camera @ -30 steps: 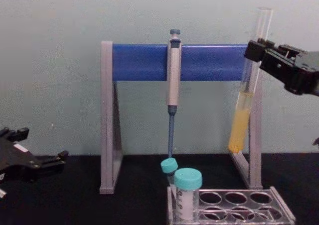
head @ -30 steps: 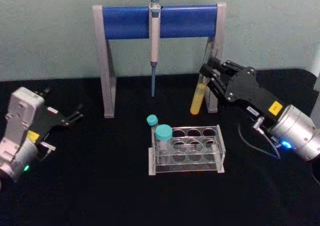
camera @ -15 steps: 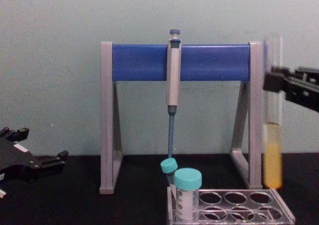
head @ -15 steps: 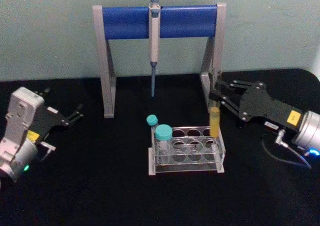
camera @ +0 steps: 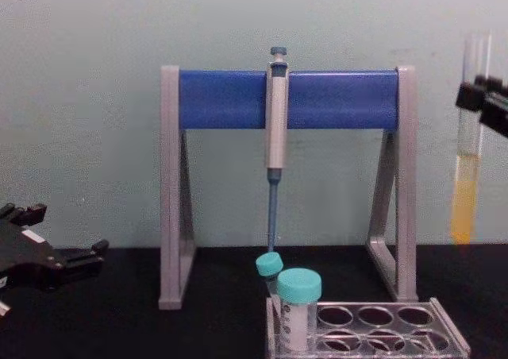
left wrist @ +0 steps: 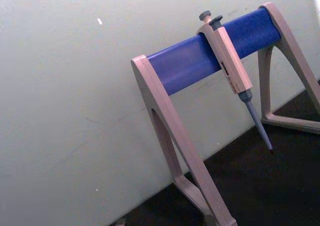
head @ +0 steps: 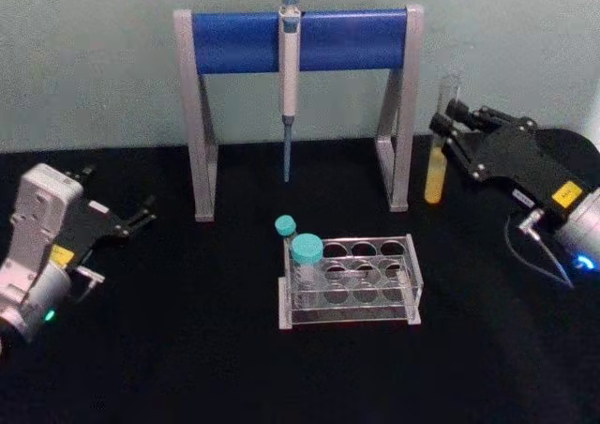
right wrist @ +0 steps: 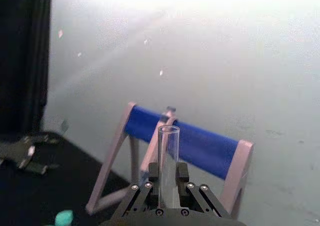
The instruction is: Pick up the test tube from the test tube rack, shake it, then place it back into the test tube rack.
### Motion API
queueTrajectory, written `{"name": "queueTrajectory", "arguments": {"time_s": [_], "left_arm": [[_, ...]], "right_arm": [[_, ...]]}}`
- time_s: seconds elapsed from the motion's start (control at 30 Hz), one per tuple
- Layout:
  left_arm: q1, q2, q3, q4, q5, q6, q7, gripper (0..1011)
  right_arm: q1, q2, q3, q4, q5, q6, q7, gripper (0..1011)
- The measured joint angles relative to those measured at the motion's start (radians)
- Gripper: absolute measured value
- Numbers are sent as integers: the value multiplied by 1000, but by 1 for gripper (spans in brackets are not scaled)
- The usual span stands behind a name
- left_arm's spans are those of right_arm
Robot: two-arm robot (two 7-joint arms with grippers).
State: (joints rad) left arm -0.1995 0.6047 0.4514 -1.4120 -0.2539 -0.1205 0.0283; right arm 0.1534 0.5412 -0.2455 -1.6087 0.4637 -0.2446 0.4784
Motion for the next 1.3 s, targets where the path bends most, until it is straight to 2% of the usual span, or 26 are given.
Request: {"name": "queueTrajectory", "arguments": {"time_s": [0.17,0.33,0.43,0.6,0.73,0.83,1.0,1.17,1.3], "left_arm": [[0,0,0,0,0,0,0,1002],[0,0,0,0,0,0,0,1001],[0,0,0,0,0,0,0,1001],[0,0,0,0,0,0,0,1001],[0,0,0,0,0,0,0,1001],[0,0,0,0,0,0,0,1001],[0,0,0,0,0,0,0,1001],[0,0,0,0,0,0,0,1001],[0,0,0,0,0,0,0,1001]], "right_arm": [[18,-55,0,25,-2,-14,-14,214],[38,-93,-9,44,10,-13,11,214],[44,-102,-14,49,23,-8,30,214],[52,-107,-31,49,78,15,94,214],[52,-92,-47,43,122,36,146,214],[46,-59,-59,28,167,58,202,214],[27,-3,-60,2,209,76,257,214],[-9,69,-43,-33,210,79,257,214],[-30,98,-27,-46,192,70,228,214]]}}
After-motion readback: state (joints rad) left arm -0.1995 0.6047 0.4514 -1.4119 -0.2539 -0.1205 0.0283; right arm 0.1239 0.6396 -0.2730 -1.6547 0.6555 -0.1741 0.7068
